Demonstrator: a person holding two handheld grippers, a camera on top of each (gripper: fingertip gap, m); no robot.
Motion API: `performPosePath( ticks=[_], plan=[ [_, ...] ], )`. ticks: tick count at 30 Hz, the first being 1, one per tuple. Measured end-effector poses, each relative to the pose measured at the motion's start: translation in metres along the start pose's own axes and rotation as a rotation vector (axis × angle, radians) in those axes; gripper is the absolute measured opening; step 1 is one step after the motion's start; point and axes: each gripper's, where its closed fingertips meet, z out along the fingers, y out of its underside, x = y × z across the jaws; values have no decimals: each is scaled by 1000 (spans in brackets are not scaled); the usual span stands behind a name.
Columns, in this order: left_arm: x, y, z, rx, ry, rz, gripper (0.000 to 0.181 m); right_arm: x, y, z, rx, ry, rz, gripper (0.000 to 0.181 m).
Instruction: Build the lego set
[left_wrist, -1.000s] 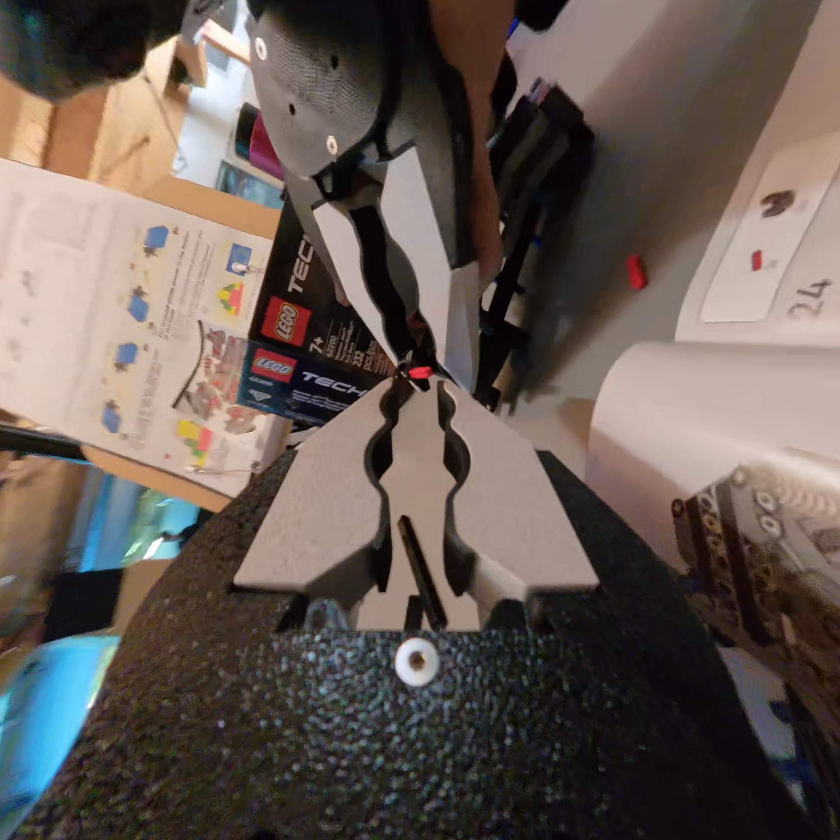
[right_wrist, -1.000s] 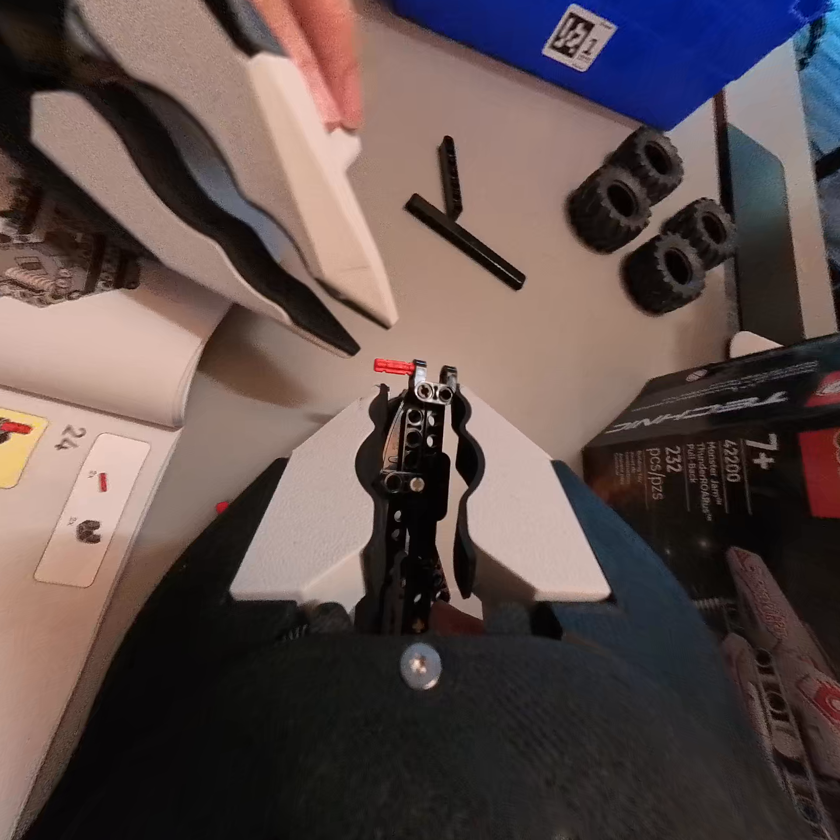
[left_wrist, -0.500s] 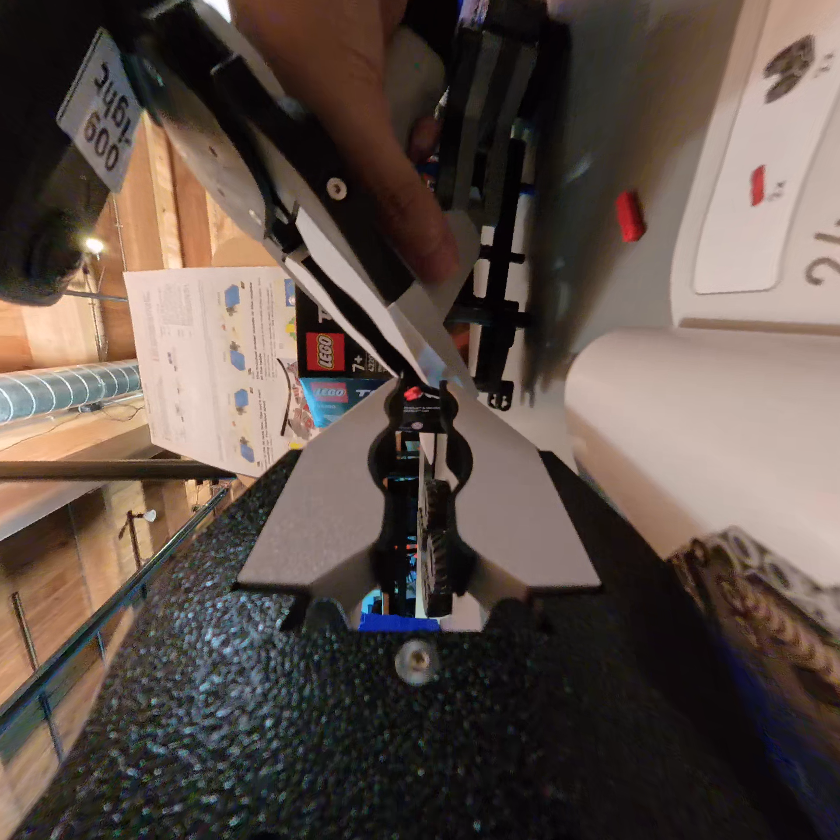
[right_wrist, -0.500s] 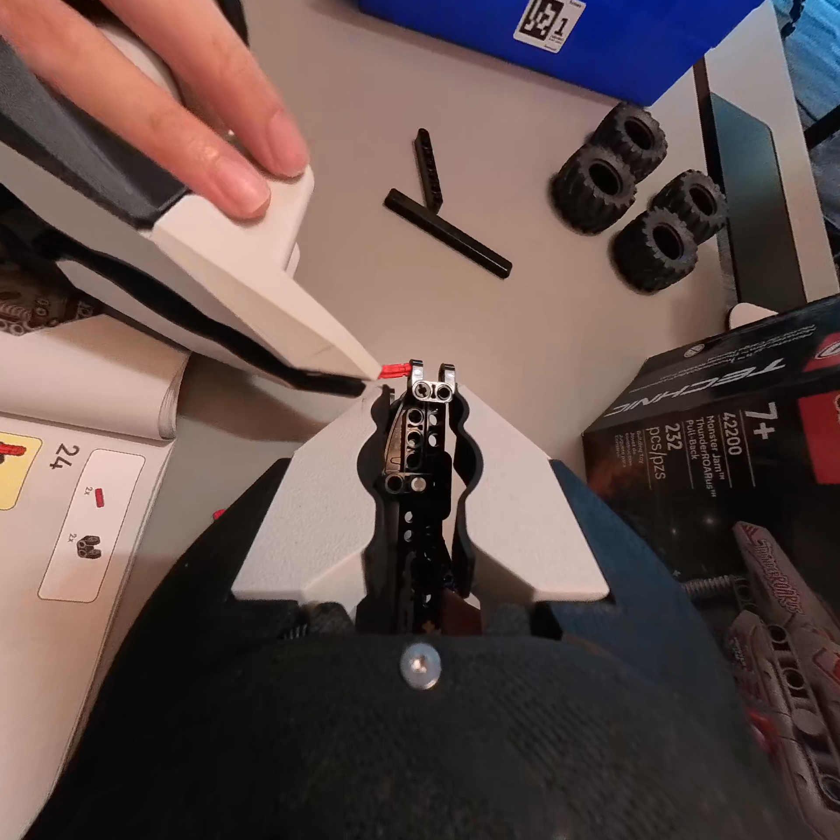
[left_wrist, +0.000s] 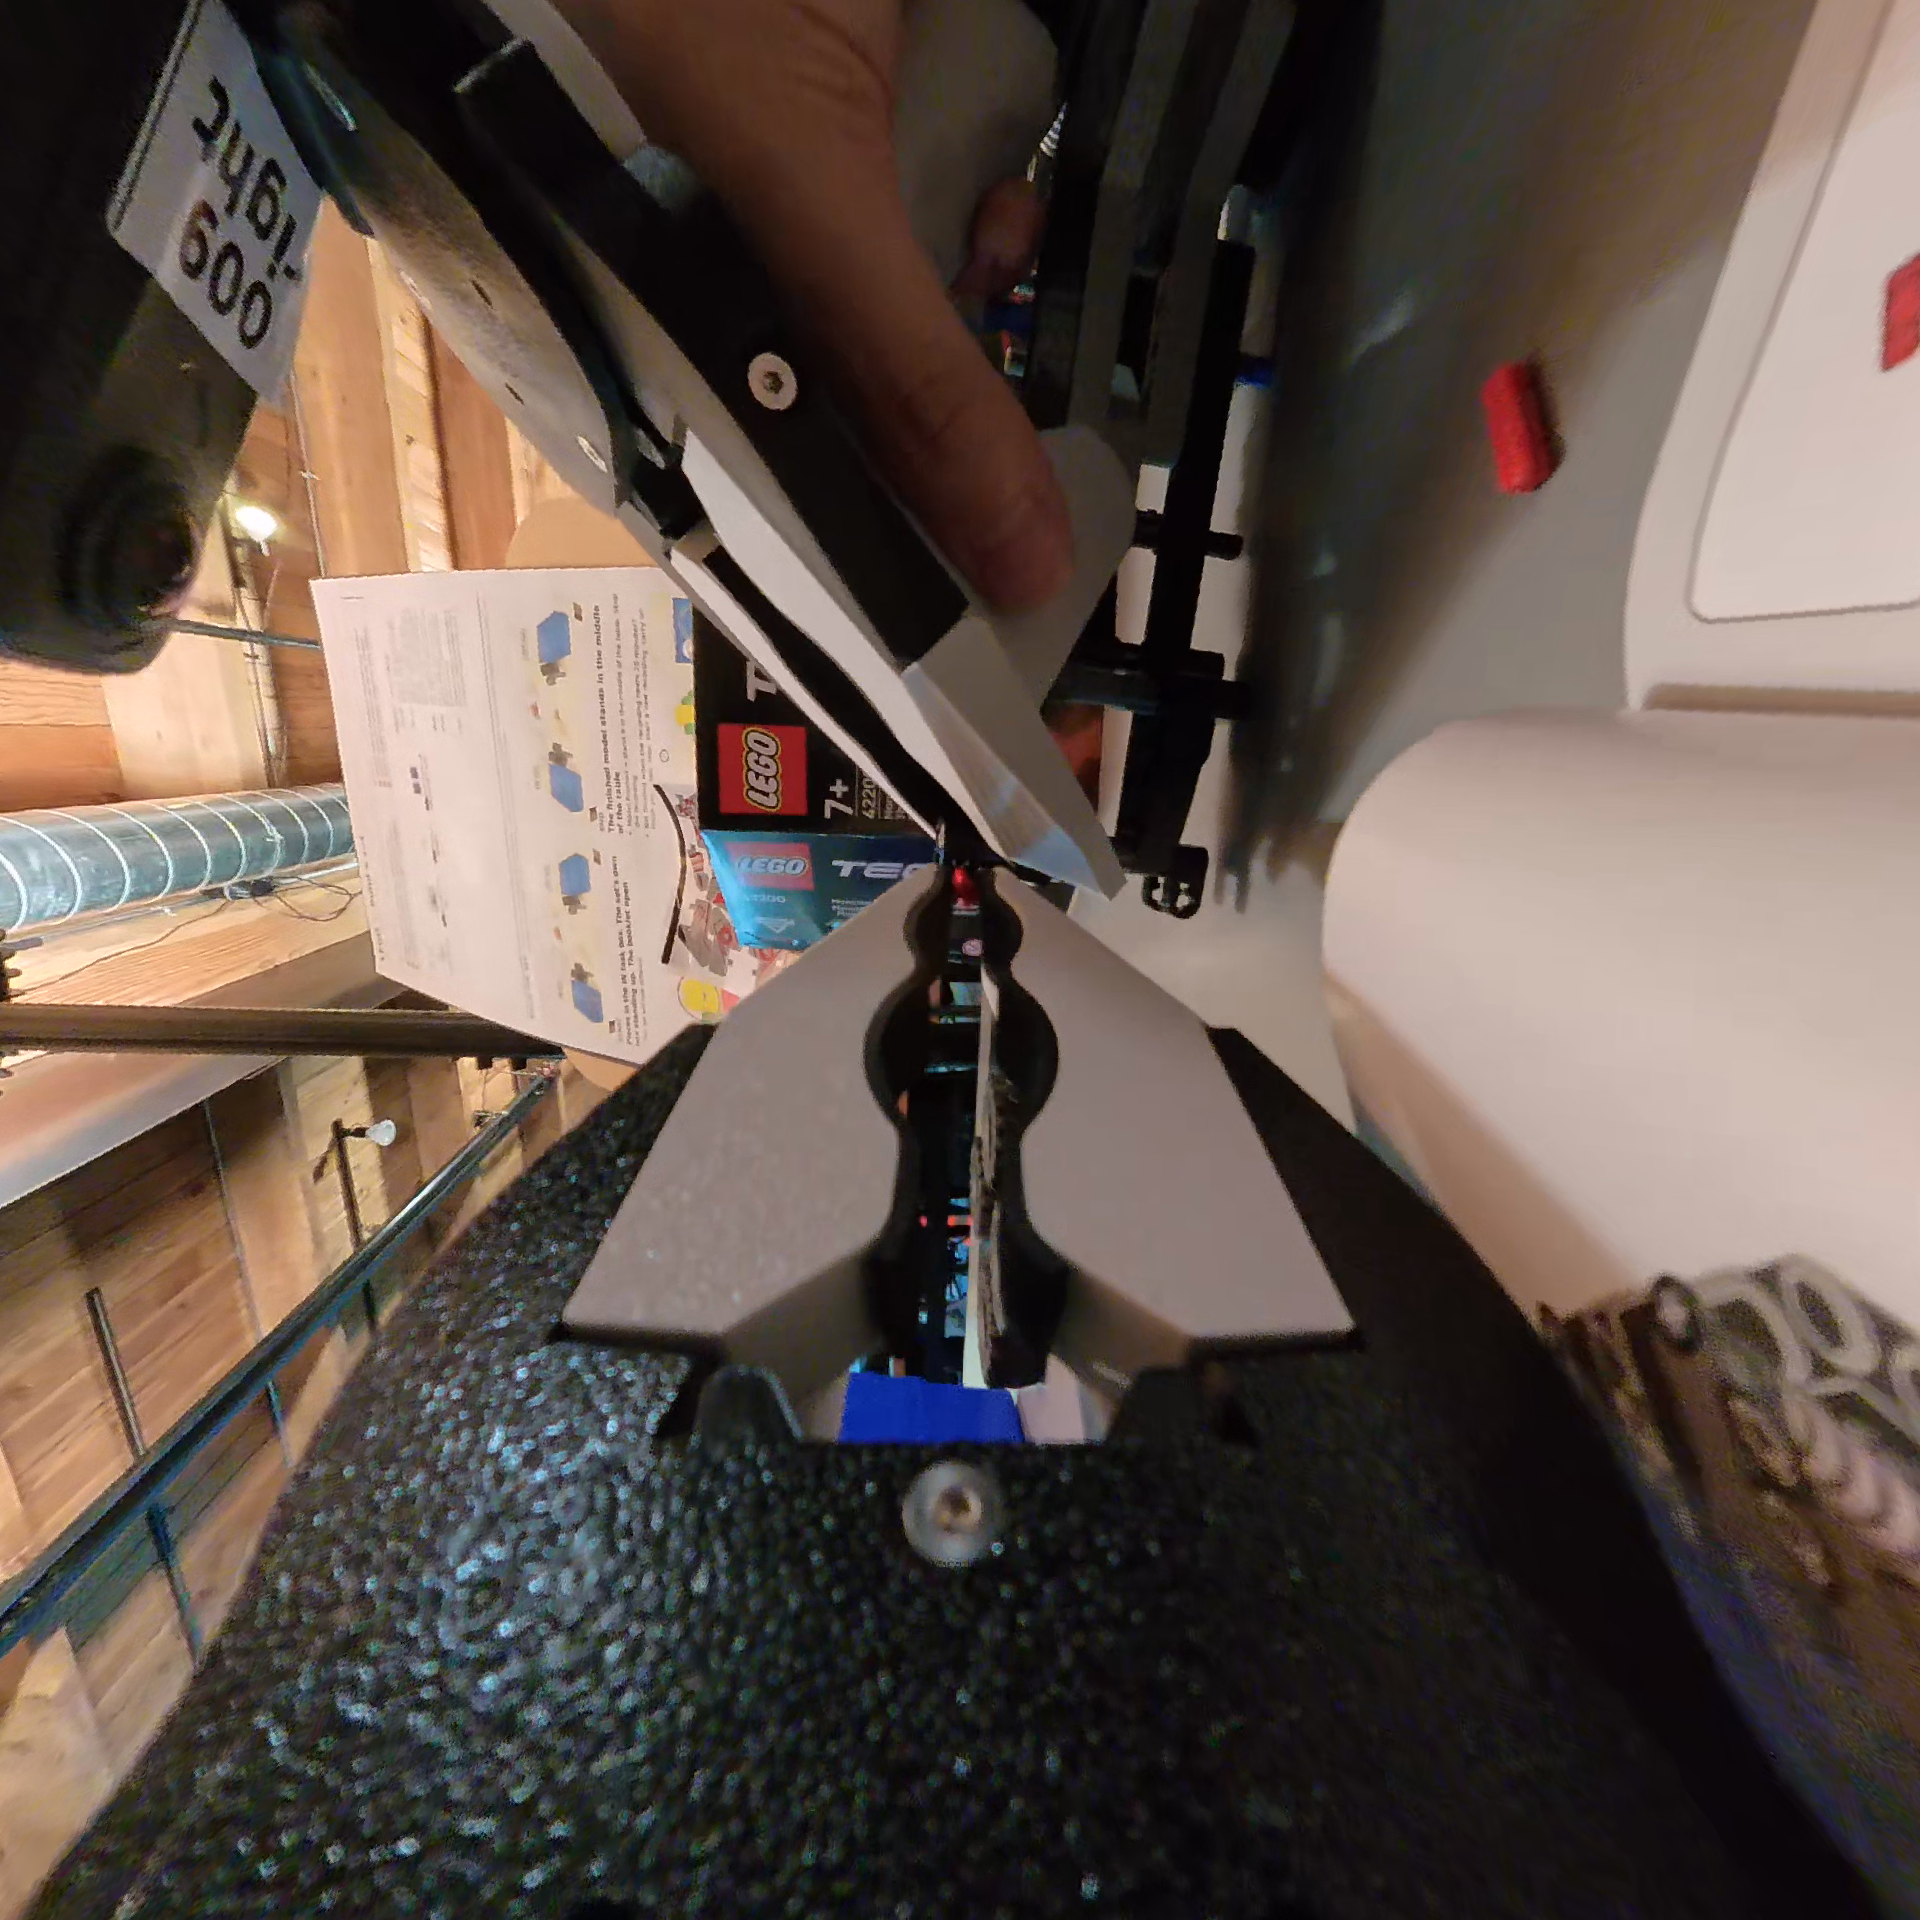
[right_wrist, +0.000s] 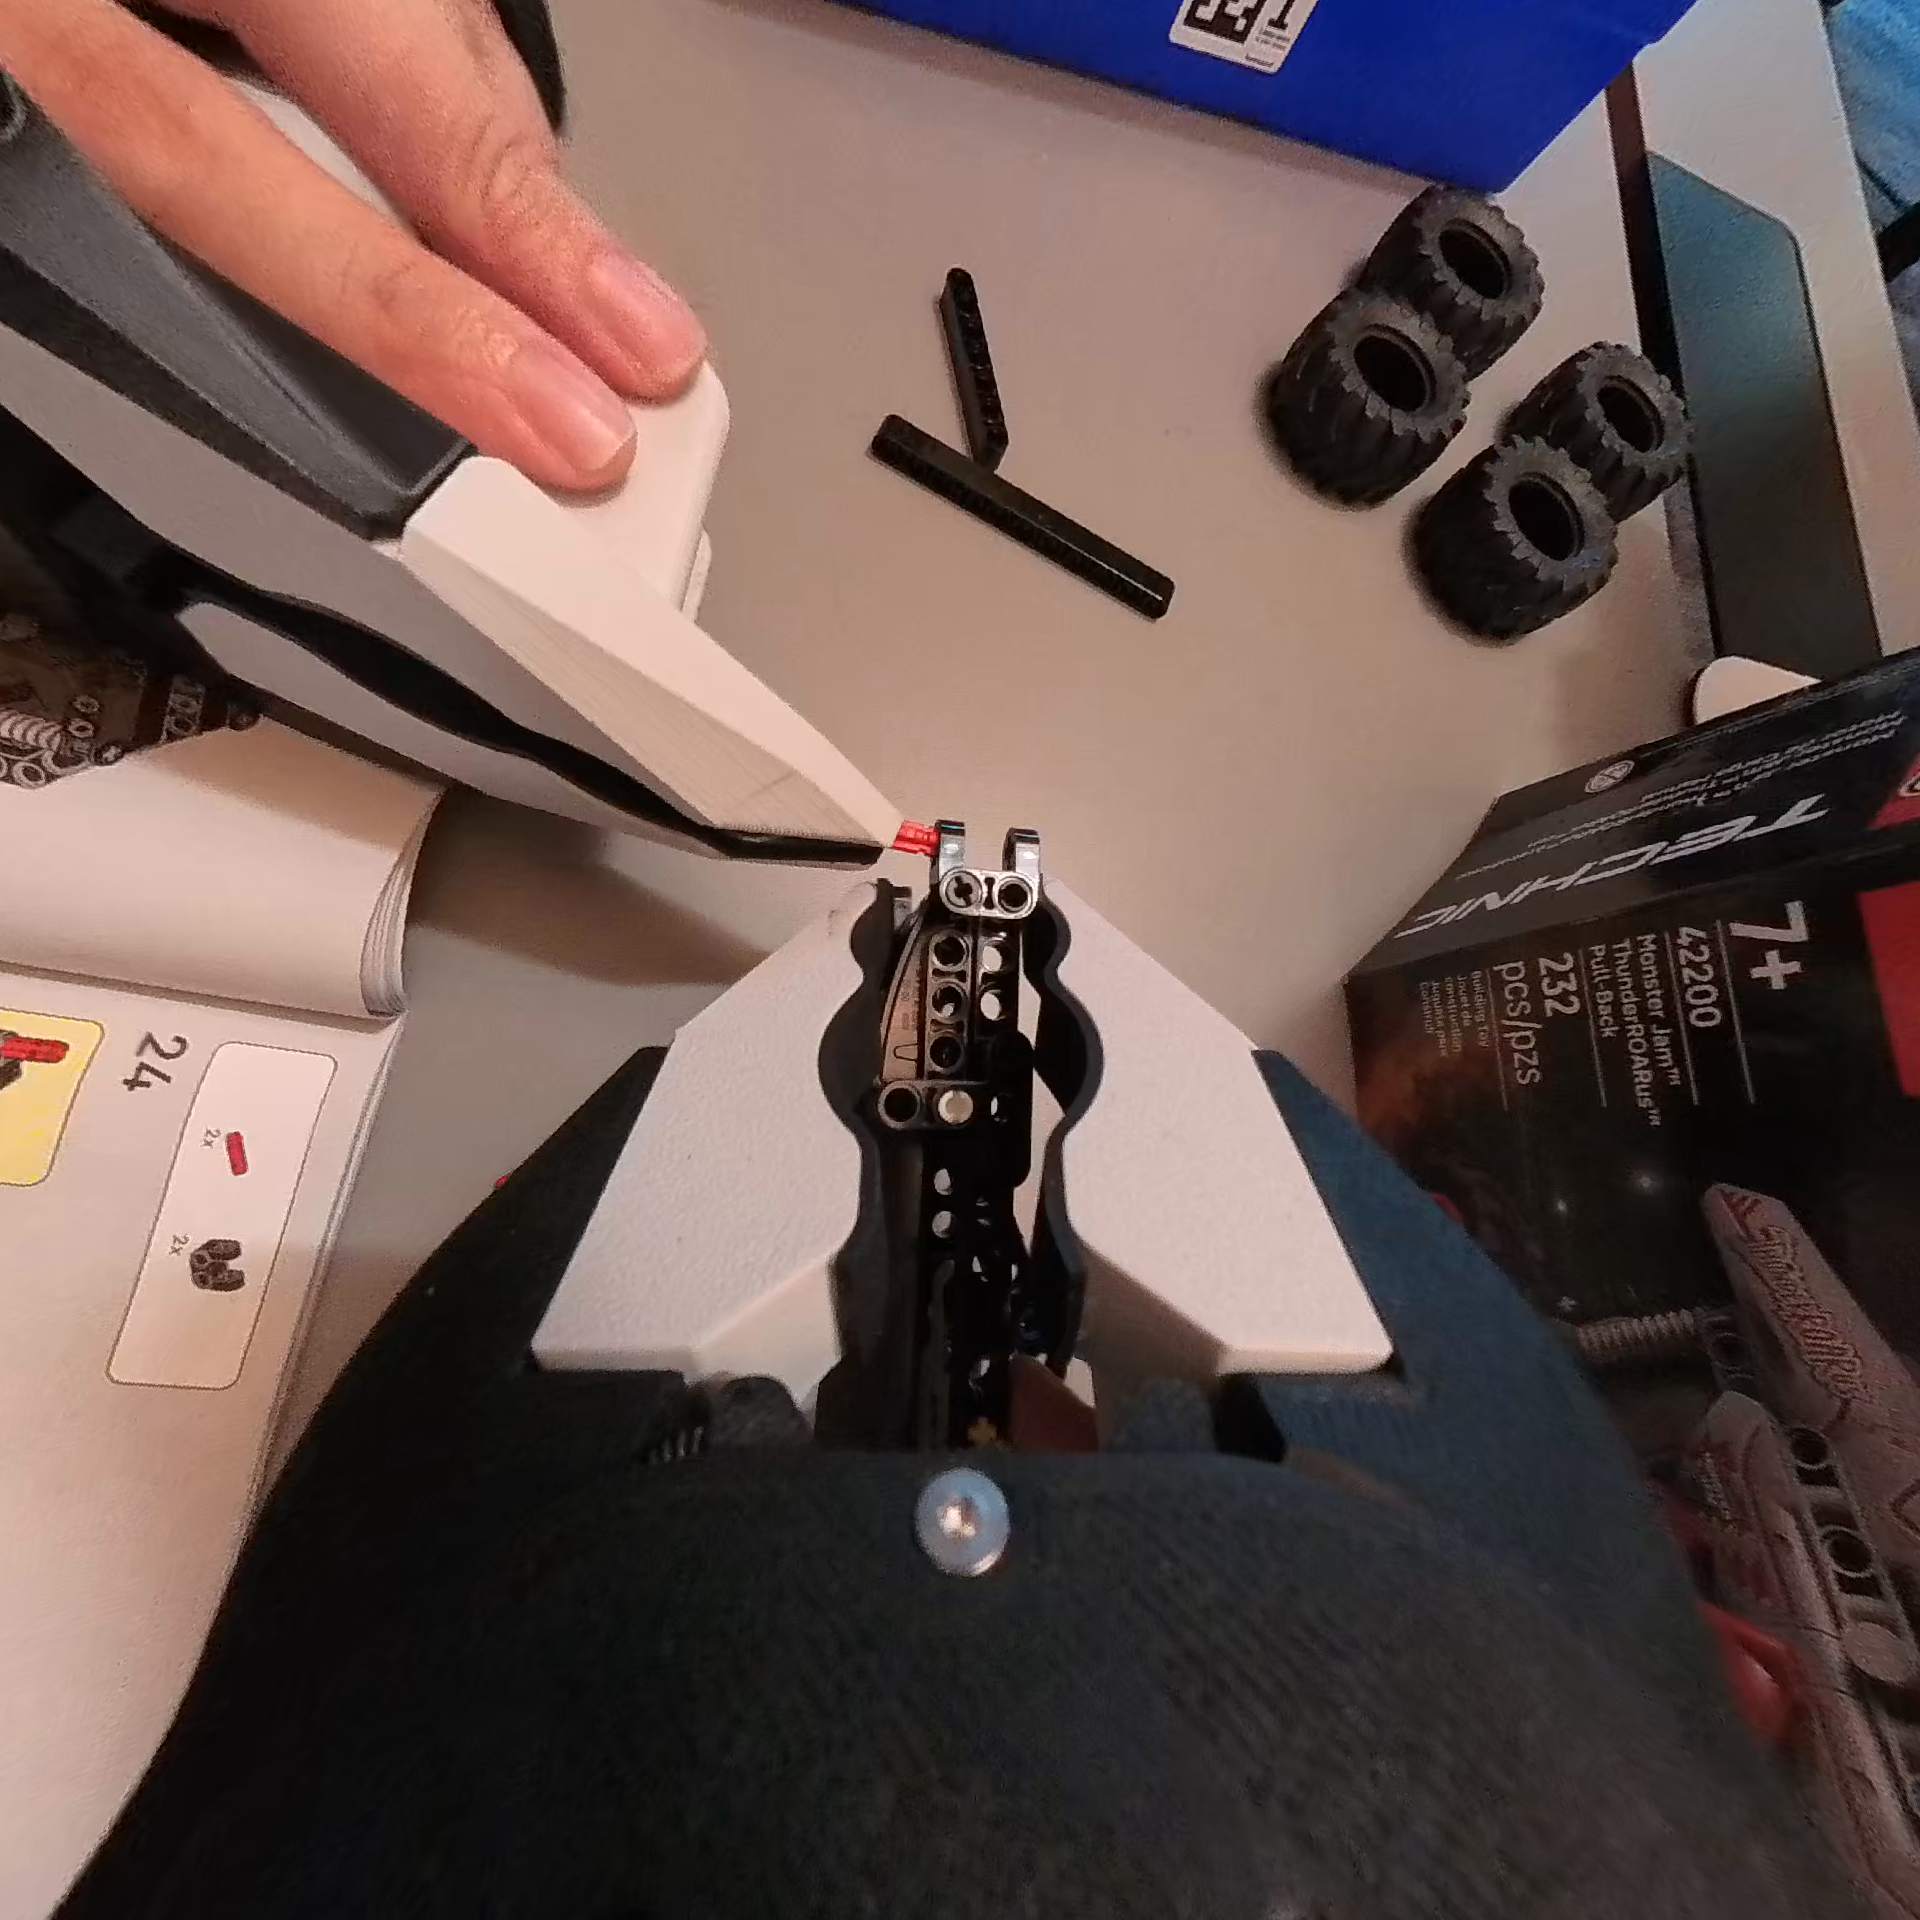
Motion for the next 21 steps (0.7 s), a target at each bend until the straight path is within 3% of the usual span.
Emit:
performPosePath(
  ticks=[1, 21],
  plan=[
    [0, 0, 0, 3, -8, 9, 2, 0, 0, 0, -1, -4, 11, 22],
    [5, 2, 2, 11, -37, 57, 3, -4, 5, 1, -37, -49, 59, 21]
  ],
)
